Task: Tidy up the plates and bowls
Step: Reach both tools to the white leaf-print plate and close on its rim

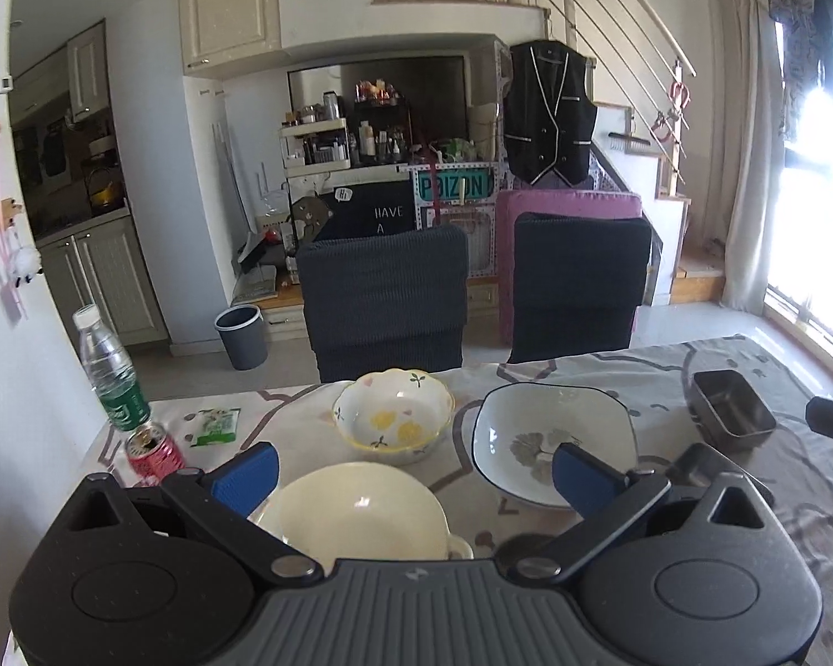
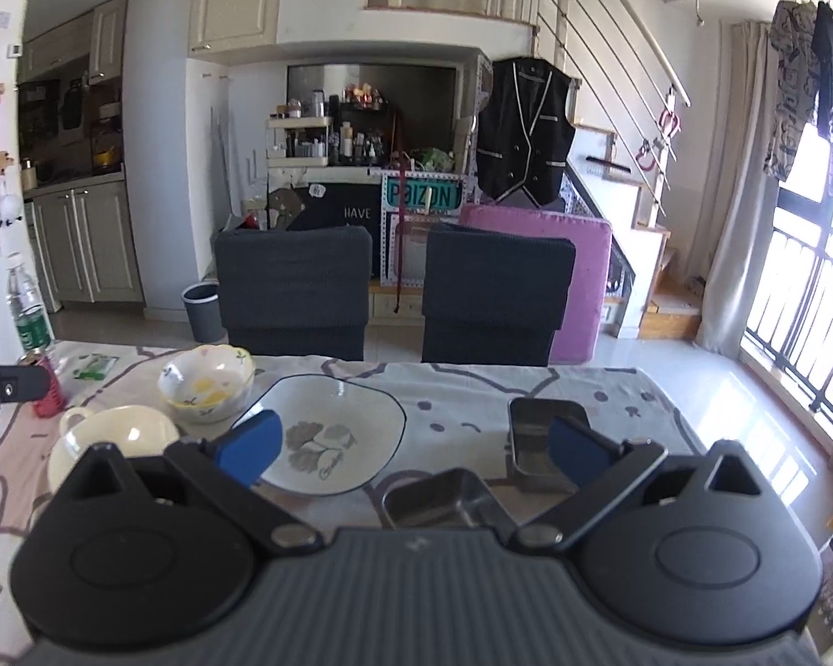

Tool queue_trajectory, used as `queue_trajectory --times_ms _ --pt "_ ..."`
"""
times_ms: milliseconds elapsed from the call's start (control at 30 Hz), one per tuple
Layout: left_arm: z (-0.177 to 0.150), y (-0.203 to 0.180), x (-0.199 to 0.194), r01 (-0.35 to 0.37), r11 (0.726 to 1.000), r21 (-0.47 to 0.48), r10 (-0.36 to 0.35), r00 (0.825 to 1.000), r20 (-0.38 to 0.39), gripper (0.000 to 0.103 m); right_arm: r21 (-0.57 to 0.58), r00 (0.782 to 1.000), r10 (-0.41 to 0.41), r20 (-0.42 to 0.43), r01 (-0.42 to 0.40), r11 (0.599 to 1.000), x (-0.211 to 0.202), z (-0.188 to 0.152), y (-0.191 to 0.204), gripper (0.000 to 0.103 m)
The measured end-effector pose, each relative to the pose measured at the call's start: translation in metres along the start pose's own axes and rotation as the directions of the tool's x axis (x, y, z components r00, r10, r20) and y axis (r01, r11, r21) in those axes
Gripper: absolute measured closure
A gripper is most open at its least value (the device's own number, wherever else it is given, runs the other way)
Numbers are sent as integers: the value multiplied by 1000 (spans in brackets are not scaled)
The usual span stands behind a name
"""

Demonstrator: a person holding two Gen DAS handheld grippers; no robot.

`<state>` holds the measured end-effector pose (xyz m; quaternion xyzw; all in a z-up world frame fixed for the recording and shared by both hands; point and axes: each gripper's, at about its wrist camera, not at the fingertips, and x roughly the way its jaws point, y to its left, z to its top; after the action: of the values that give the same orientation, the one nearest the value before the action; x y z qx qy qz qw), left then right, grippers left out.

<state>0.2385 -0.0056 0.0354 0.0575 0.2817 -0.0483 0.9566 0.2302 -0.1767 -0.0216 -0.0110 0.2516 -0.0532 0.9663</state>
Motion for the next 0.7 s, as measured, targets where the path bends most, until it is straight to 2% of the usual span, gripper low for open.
queue_trajectory --times_ms 300,433,533,700 --pt "24 -12 79 43 996 76 -39 998 -53 0 6 995 20 -98 -20 1000 70 5 4 0" --pt "30 -16 113 83 991 107 -76 995 -65 0 16 990 54 -128 -52 999 101 6 2 0" --pt "37 -18 140 111 988 103 -100 989 -105 0 49 984 82 -158 -75 996 128 9 -3 0" --pt "42 -24 178 150 978 144 -131 982 -133 0 38 977 51 -209 -44 998 167 10 -3 0"
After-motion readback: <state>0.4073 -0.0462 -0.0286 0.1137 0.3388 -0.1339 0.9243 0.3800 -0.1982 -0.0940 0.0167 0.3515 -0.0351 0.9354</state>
